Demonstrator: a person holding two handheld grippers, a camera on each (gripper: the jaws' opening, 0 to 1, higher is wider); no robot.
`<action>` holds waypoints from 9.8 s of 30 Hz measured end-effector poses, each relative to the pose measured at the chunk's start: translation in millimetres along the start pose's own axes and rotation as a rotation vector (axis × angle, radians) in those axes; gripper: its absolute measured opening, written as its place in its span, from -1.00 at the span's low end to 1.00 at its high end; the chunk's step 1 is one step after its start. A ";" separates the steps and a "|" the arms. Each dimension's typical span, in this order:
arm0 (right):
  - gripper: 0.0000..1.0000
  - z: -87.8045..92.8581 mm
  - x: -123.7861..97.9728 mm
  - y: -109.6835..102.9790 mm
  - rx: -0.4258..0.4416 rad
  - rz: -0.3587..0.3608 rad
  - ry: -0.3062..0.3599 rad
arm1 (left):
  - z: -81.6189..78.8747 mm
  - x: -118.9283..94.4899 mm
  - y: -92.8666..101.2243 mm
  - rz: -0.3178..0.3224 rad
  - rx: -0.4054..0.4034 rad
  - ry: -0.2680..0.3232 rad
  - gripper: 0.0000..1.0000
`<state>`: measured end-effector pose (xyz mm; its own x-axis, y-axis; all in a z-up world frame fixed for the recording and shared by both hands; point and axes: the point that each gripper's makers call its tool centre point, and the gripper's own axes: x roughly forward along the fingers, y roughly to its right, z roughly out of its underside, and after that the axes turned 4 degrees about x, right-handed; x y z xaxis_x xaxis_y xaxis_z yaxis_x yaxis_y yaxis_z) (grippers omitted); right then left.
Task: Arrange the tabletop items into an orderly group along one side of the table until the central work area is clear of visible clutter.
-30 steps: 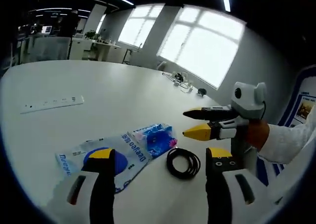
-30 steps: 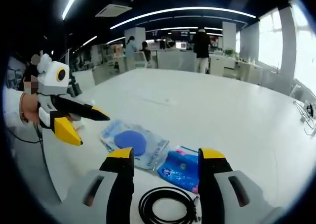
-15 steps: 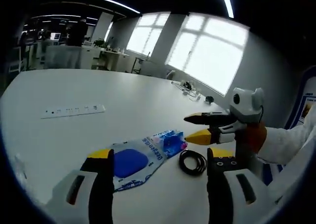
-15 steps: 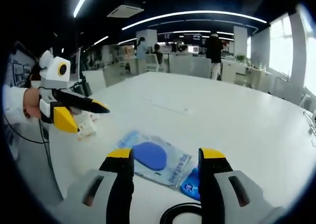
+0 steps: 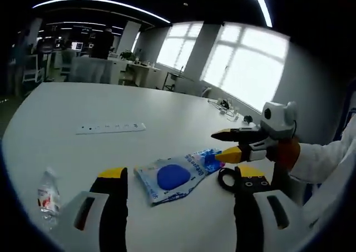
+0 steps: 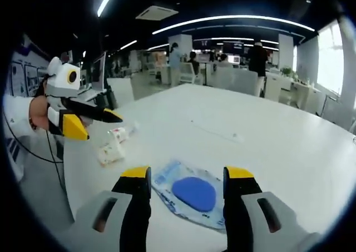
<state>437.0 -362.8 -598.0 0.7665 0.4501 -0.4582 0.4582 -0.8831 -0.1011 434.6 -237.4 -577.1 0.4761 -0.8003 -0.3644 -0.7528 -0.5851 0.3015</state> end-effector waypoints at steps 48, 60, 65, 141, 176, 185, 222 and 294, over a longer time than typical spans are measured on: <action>0.01 -14.2 133.2 -161.9 -0.119 -0.339 -0.096 | 39.1 -174.1 -127.2 -0.284 -0.096 0.060 0.73; -0.03 4.3 165.5 -188.6 -0.150 -0.433 -0.168 | 56.0 -191.9 -148.4 -0.337 -0.146 0.073 0.72; -0.06 14.4 176.4 -196.7 -0.157 -0.472 -0.203 | 60.7 -195.4 -155.9 -0.352 -0.167 0.080 0.72; -1.00 33.5 104.7 -162.5 0.015 -0.607 -0.269 | 55.8 -152.6 -139.1 -0.276 -0.160 0.079 0.62; -1.00 34.0 125.6 -100.8 -0.606 -0.441 -0.448 | 62.4 -154.8 -143.7 -0.282 -0.185 0.089 0.60; -1.00 51.1 131.1 -98.4 -0.741 -0.445 -0.512 | 64.4 -153.7 -146.0 -0.284 -0.195 0.091 0.60; -0.52 41.4 132.1 -107.8 -0.647 -0.435 -0.446 | 68.9 -154.1 -147.1 -0.283 -0.206 0.090 0.60; -0.05 -54.9 158.0 -154.8 0.005 -0.369 -0.195 | 56.2 -167.1 -142.7 -0.210 -0.144 0.061 0.71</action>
<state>511.8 -147.7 -606.3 0.4511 0.7034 -0.5493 0.6835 -0.6680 -0.2941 436.9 -12.8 -608.7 0.6451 -0.6631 -0.3797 -0.5642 -0.7485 0.3485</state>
